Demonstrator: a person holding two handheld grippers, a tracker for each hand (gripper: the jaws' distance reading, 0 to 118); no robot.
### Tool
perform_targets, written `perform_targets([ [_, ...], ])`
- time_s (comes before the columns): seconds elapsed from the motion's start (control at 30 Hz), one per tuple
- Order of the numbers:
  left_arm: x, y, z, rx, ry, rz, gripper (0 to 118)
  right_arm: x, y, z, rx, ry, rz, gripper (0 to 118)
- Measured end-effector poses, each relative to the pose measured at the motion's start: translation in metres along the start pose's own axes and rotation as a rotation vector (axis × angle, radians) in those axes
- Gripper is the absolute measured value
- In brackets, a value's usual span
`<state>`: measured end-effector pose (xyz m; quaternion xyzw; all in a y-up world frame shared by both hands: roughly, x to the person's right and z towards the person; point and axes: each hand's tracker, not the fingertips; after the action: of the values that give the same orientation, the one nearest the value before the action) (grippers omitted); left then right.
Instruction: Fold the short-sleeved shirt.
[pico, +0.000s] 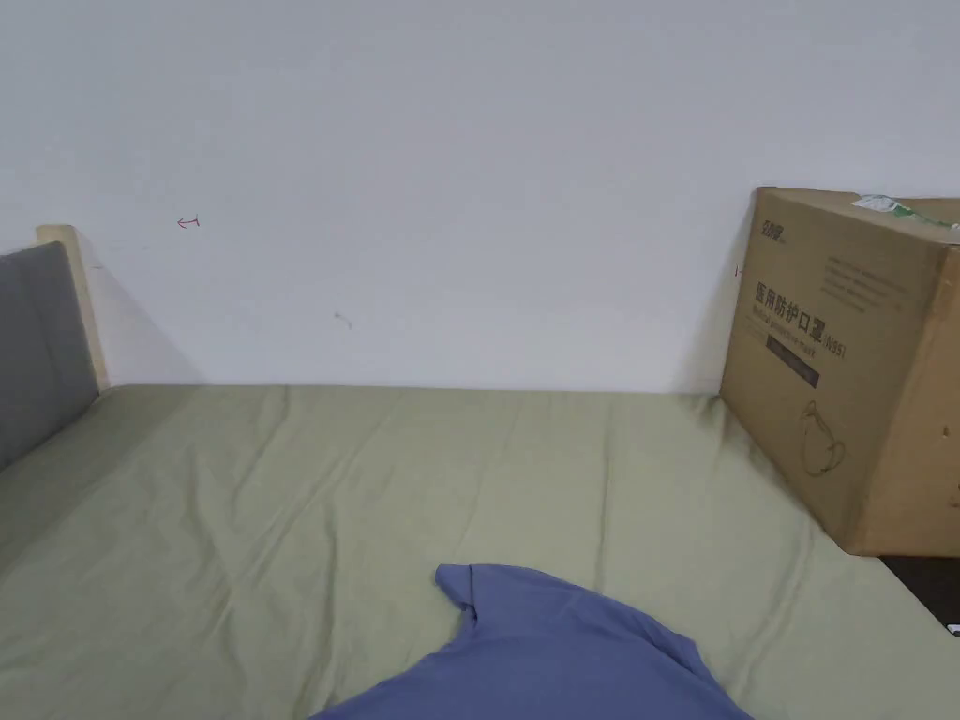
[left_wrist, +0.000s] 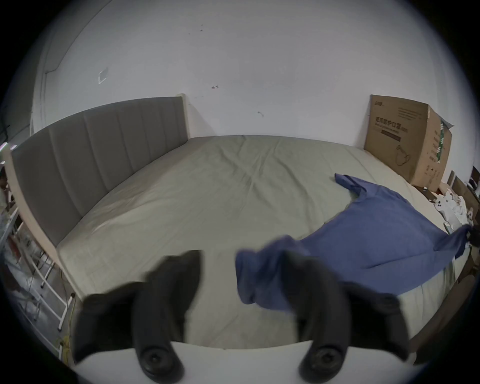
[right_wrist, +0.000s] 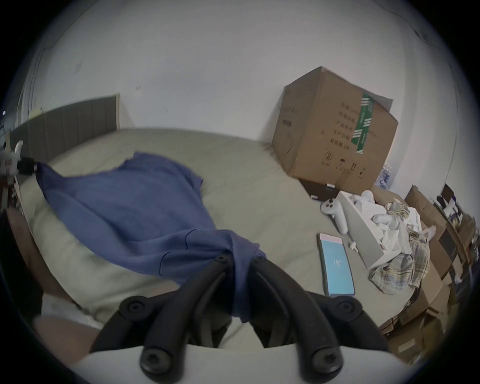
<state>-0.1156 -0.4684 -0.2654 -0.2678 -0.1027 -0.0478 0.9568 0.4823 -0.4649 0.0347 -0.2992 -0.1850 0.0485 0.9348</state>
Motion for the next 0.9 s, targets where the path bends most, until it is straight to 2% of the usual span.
perform_targets([
  [0.03, -0.002, -0.002, 0.006, 0.002, 0.005, 0.025, 95, -0.001, -0.003, -0.001, -0.032, 0.007, 0.016, 45],
  [0.07, -0.006, -0.002, 0.013, 0.005, -0.001, 0.059, 103, 0.003, -0.005, -0.001, -0.029, 0.006, -0.011, 82],
  [0.1, -0.009, -0.001, 0.021, 0.014, -0.006, 0.075, 103, 0.004, -0.003, 0.002, -0.031, 0.006, -0.043, 116],
  [0.17, -0.013, 0.004, 0.049, 0.06, -0.025, 0.088, 103, 0.007, 0.005, 0.028, 0.077, -0.011, -0.113, 118],
  [0.23, -0.015, 0.005, 0.075, 0.09, -0.018, 0.09, 102, 0.005, 0.019, 0.059, 0.133, -0.004, -0.136, 118],
  [0.27, -0.013, 0.004, 0.089, 0.097, 0.001, 0.083, 94, 0.002, 0.026, 0.075, 0.147, 0.014, -0.14, 117],
  [0.3, -0.018, 0.0, 0.099, 0.097, -0.014, 0.077, 65, -0.001, 0.031, 0.09, 0.175, 0.037, -0.149, 113],
  [0.33, -0.018, -0.003, 0.113, 0.134, -0.06, 0.063, 34, -0.021, 0.044, 0.107, 0.206, 0.079, -0.154, 102],
  [0.37, -0.014, -0.008, 0.124, 0.15, -0.027, 0.048, 4, -0.027, 0.049, 0.12, 0.236, 0.118, -0.16, 77],
  [0.4, -0.009, -0.013, 0.133, 0.158, 0.026, 0.017, 1, -0.033, 0.053, 0.134, 0.265, 0.143, -0.17, 19],
  [0.43, -0.009, -0.02, 0.14, 0.155, 0.066, -0.005, 1, -0.039, 0.058, 0.144, 0.281, 0.163, -0.179, 0],
  [0.5, -0.01, -0.028, 0.141, 0.097, -0.022, 0.037, 1, -0.064, 0.068, 0.15, 0.293, 0.126, -0.166, 0],
  [0.57, -0.013, -0.037, 0.127, 0.038, -0.053, 0.101, 1, -0.07, 0.081, 0.15, 0.252, 0.263, -0.172, 0],
  [0.6, -0.015, -0.039, 0.116, 0.022, -0.056, 0.106, 1, -0.079, 0.084, 0.143, 0.246, 0.263, -0.169, 0],
  [0.67, -0.021, -0.037, 0.081, -0.067, -0.012, 0.089, 1, -0.093, 0.094, 0.139, 0.252, 0.278, -0.108, 0],
  [0.7, -0.025, -0.037, 0.064, -0.097, -0.02, 0.124, 5, -0.098, 0.099, 0.137, 0.242, 0.298, -0.087, 0],
  [0.73, -0.031, -0.034, 0.046, -0.127, -0.026, 0.178, 23, -0.107, 0.102, 0.132, 0.24, 0.302, -0.087, 0],
  [0.77, -0.036, -0.032, 0.029, -0.137, -0.018, 0.229, 59, -0.113, 0.105, 0.129, 0.239, 0.313, -0.084, 0],
  [0.8, -0.04, -0.031, 0.01, -0.168, -0.016, 0.272, 104, -0.117, 0.107, 0.126, 0.235, 0.333, -0.084, 0],
  [0.83, -0.042, -0.029, -0.009, -0.193, 0.01, 0.321, 115, -0.123, 0.11, 0.123, 0.223, 0.343, -0.084, 0],
  [0.9, -0.044, -0.024, -0.034, -0.173, -0.001, 0.34, 106, -0.132, 0.11, 0.116, 0.198, 0.352, -0.082, 0],
])
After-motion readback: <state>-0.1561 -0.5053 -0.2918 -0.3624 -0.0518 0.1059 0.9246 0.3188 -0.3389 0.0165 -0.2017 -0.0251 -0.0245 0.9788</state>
